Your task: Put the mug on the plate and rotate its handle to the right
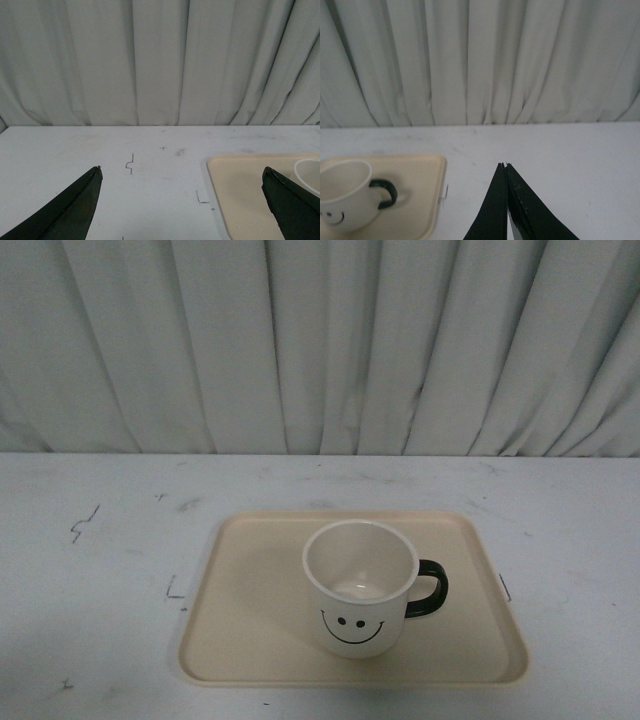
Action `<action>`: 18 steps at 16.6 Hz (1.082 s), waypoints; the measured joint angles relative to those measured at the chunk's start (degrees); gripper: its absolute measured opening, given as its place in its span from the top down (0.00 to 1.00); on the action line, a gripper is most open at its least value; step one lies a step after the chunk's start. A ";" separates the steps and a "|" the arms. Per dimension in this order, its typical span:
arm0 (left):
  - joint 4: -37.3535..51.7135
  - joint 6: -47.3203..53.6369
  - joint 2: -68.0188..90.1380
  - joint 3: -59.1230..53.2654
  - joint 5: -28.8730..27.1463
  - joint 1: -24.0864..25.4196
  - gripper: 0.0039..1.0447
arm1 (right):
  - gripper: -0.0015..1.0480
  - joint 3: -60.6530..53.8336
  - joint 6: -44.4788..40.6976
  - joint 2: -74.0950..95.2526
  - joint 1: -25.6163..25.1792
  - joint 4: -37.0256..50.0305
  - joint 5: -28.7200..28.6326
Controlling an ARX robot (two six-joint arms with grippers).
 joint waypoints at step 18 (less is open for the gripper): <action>-0.02 -0.02 0.00 0.00 0.00 0.00 0.06 | 0.06 0.02 0.02 0.00 0.00 0.07 -0.02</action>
